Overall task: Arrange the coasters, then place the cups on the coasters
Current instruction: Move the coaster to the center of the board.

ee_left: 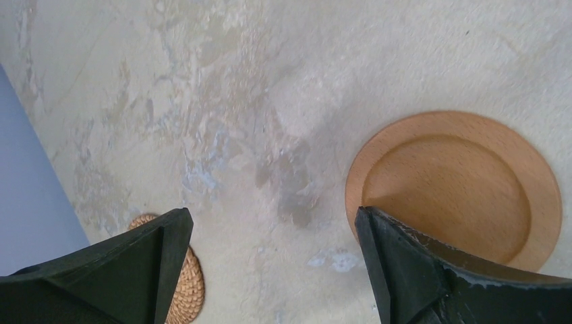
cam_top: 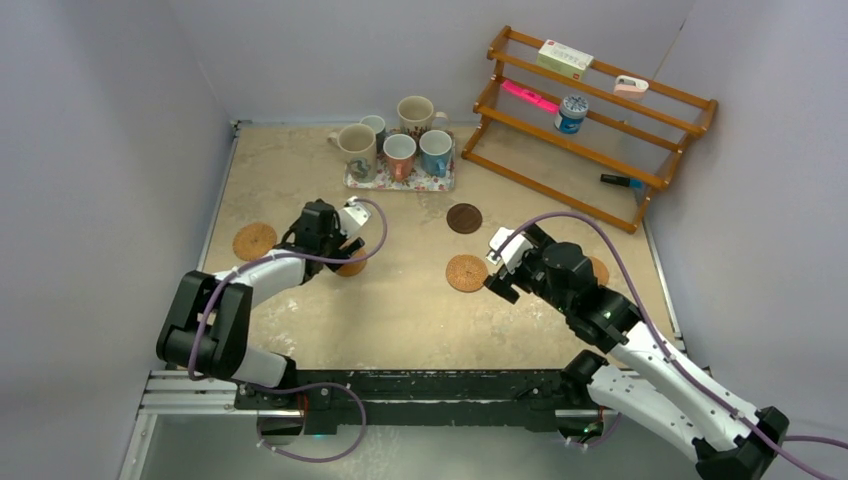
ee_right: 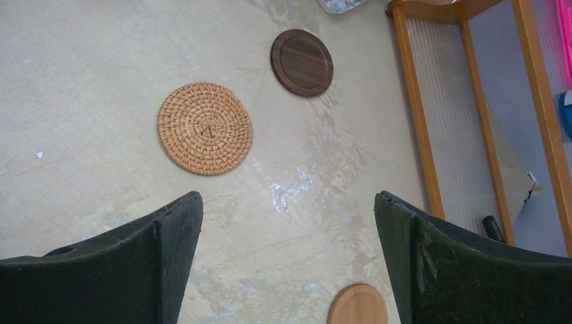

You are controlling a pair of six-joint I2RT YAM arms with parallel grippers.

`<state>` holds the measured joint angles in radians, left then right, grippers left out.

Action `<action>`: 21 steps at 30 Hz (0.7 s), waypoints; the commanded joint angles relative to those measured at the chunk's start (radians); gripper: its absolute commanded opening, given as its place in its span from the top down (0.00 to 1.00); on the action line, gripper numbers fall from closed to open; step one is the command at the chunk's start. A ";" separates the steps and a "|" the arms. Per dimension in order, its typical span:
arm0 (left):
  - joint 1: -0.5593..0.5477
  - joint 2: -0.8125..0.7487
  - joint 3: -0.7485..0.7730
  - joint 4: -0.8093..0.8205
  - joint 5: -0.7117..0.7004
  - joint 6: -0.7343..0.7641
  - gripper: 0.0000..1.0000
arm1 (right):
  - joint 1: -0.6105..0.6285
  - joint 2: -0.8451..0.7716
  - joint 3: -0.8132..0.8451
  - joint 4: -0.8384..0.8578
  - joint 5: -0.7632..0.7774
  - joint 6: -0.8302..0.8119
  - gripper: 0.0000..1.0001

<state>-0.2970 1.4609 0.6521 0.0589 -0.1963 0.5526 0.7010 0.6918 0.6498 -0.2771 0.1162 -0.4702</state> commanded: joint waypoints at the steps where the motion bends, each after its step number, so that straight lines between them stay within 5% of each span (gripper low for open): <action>1: 0.040 -0.041 -0.028 -0.019 0.038 0.046 0.00 | 0.005 0.010 0.016 0.035 0.022 0.028 0.01; 9: 0.081 -0.037 0.029 -0.057 0.021 0.052 0.00 | 0.005 0.074 0.046 0.056 0.116 0.033 0.01; 21: 0.088 0.058 0.109 -0.047 -0.043 0.028 0.00 | -0.060 0.105 0.081 0.093 0.035 0.020 0.01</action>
<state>-0.2169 1.4704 0.7048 -0.0341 -0.2058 0.5869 0.6453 0.8169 0.6846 -0.2264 0.1844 -0.4534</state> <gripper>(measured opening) 0.998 0.987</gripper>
